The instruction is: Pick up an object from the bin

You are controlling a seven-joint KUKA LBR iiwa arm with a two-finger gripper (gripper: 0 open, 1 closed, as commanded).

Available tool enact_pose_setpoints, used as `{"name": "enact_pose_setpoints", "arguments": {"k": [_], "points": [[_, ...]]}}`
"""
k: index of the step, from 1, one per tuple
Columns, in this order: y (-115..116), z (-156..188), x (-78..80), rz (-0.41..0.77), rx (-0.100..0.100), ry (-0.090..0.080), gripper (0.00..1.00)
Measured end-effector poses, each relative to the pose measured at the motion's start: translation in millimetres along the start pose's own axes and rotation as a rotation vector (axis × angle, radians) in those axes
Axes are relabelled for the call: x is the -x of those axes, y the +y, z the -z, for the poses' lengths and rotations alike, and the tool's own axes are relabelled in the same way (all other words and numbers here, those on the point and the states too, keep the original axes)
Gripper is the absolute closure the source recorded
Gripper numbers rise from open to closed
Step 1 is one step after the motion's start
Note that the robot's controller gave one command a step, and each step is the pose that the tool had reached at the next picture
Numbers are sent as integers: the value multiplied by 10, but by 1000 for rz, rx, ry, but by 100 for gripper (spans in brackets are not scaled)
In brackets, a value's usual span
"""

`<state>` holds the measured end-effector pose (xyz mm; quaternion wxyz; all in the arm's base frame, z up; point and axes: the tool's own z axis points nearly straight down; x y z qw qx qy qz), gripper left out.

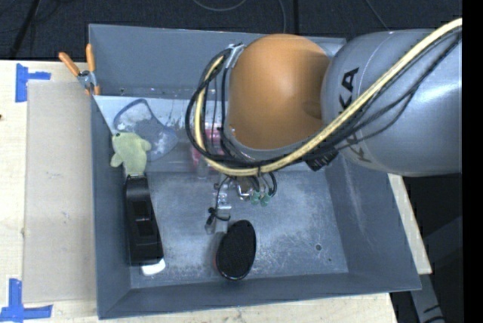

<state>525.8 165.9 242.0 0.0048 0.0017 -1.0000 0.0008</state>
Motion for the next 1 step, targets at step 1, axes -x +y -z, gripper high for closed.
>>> {"name": "enact_pose_setpoints", "arguments": {"k": [1], "points": [[-11,45,16,-4,1,-8,0]]}}
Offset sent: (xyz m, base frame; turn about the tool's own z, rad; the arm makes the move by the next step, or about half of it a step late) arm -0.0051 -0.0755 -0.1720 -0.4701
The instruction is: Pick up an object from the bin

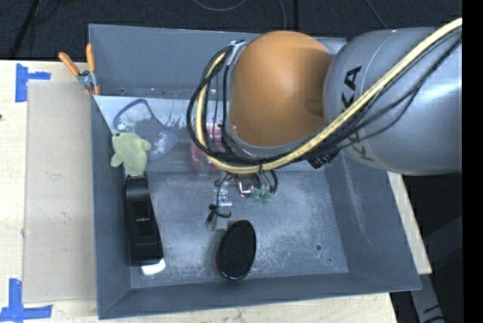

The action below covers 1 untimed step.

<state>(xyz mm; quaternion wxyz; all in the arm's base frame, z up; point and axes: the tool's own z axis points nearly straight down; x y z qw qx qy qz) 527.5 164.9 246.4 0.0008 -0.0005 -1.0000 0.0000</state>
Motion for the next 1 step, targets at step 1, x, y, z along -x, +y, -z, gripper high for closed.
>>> {"name": "enact_pose_setpoints", "arguments": {"k": [1], "points": [[-143,-358,-9,104,1,-1,0]]}}
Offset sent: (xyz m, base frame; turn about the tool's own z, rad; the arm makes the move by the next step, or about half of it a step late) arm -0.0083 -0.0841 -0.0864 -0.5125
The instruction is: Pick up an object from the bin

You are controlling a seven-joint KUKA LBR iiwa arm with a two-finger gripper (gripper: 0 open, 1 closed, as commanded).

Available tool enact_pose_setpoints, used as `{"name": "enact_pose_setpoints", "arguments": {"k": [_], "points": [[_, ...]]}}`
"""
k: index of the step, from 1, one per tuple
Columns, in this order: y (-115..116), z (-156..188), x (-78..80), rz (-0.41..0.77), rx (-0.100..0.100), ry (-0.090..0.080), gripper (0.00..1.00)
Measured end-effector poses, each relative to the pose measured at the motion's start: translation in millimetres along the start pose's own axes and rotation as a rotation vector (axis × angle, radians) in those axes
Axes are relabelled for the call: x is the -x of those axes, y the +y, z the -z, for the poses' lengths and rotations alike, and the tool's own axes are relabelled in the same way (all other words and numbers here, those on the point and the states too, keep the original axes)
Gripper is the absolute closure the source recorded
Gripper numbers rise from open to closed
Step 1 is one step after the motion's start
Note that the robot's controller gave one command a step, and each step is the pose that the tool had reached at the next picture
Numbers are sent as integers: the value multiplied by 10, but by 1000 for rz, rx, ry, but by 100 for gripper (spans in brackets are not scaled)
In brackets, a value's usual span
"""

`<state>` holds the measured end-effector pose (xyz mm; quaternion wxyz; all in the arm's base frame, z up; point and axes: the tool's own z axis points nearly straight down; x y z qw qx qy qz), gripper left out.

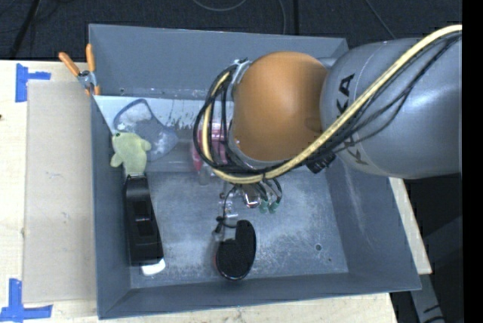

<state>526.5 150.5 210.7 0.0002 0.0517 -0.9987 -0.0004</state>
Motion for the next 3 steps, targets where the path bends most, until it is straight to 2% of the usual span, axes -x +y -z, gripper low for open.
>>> {"name": "enact_pose_setpoints", "arguments": {"k": [1,2,3], "points": [[-408,-336,-93,306,0,4,0],[-560,-530,-336,338,0,3,0],[-560,-915,-332,471,0,4,0]]}}
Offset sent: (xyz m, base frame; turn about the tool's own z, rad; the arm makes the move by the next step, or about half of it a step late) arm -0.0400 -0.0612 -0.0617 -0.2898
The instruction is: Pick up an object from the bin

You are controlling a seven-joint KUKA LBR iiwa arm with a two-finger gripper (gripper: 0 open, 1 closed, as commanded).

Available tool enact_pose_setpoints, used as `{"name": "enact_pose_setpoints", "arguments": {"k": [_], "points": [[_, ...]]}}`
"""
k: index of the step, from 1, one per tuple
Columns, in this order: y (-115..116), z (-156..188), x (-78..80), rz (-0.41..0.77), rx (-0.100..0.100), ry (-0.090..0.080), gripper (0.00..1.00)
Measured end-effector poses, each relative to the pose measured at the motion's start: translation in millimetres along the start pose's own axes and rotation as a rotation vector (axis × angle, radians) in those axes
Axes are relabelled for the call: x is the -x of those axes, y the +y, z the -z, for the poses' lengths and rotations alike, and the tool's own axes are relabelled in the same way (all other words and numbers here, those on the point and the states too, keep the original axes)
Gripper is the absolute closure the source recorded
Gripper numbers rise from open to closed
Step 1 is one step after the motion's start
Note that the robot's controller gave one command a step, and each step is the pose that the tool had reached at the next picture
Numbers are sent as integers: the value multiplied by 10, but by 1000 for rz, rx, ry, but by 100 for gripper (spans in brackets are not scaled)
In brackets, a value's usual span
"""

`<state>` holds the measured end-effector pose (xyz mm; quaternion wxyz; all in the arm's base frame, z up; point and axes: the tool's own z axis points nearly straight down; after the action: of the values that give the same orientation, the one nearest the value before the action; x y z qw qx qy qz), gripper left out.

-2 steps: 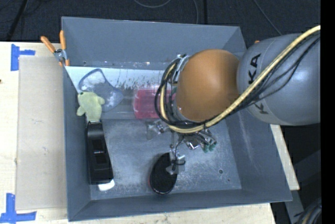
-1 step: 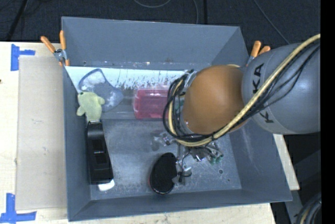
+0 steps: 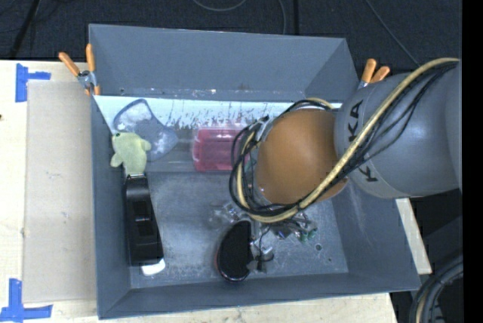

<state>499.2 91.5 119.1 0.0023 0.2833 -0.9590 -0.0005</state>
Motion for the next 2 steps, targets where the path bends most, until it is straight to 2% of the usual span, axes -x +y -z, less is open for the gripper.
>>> {"name": "enact_pose_setpoints", "arguments": {"k": [1,2], "points": [[-86,-505,-112,368,3,3,100],[-87,-504,-112,367,3,3,100]]}}
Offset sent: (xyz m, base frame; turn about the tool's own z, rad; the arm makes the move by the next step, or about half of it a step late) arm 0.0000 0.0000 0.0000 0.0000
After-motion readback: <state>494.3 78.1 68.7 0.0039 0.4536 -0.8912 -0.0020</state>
